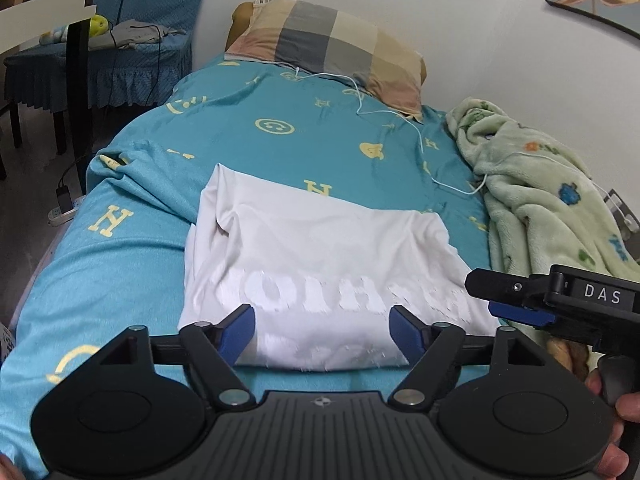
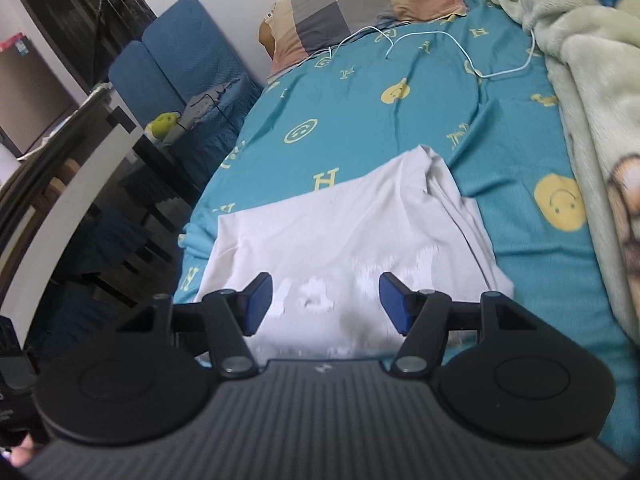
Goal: Fold clothes
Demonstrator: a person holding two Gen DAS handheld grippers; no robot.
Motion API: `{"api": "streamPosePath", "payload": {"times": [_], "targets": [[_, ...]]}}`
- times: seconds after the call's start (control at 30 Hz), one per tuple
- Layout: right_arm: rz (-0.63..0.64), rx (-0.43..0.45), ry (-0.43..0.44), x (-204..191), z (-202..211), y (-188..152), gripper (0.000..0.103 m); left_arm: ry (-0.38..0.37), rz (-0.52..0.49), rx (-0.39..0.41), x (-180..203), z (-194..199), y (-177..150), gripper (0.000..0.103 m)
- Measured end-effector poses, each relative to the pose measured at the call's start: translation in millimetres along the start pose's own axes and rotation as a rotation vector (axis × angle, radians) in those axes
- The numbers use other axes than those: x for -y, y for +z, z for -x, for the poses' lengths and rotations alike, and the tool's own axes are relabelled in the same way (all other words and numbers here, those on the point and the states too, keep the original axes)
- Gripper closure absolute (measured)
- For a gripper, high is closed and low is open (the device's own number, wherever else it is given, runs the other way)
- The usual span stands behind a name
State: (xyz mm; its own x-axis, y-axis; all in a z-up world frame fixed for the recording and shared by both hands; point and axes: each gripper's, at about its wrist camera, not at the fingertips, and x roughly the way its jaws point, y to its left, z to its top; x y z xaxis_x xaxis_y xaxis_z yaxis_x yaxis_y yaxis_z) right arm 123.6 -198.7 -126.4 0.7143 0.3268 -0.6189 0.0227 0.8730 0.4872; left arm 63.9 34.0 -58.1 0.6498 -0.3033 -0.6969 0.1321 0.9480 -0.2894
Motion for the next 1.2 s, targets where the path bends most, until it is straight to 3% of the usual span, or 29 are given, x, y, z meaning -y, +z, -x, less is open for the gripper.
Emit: {"api": "streamPosePath", "payload": {"times": [0.13,0.33,0.47,0.6,0.67,0.77,0.83,0.87,1.0,1.2], "targets": [[-0.075,0.001,0.026,13.9,0.0,-10.4,0.039,-0.084,0.122,-0.064,-9.0,-6.0,-8.7,0.020],[-0.252,-0.004,0.099,34.0,-4.3,-17.0,0.039,-0.229,0.507,-0.192,-60.7,-38.9,-23.8,0.020],[-0.376,-0.056,0.174,41.4,-15.2,-25.1,0.039,-0.260,0.770,-0.217,-96.0,-59.1,-37.0,0.022],[-0.471,-0.135,0.232,44.1,-32.3,-35.5,0.039,-0.257,0.924,-0.189,-114.2,-70.5,-46.2,0.033],[-0.511,-0.174,0.261,44.3,-41.0,-40.4,0.039,-0.258,0.942,-0.158,-116.7,-72.2,-45.2,0.049],[-0.545,-0.211,0.291,43.4,-52.2,-46.4,0.039,-0.253,0.920,-0.114,-113.0,-68.9,-39.5,0.063],[-0.590,-0.222,0.308,46.1,-58.7,-49.5,0.039,-0.278,0.889,-0.069,-106.9,-63.8,-35.1,0.079],[-0.624,-0.225,0.323,48.0,-61.3,-51.2,0.039,-0.293,0.871,-0.045,-103.6,-61.0,-32.7,0.082],[-0.766,-0.201,0.391,55.2,-67.5,-56.1,0.034,-0.357,0.809,0.044,-91.4,-50.7,-23.9,0.084],[-0.966,-0.137,0.391,70.6,-78.2,-58.6,0.032,-0.411,0.847,0.056,-95.3,-51.0,-23.6,0.085]]}}
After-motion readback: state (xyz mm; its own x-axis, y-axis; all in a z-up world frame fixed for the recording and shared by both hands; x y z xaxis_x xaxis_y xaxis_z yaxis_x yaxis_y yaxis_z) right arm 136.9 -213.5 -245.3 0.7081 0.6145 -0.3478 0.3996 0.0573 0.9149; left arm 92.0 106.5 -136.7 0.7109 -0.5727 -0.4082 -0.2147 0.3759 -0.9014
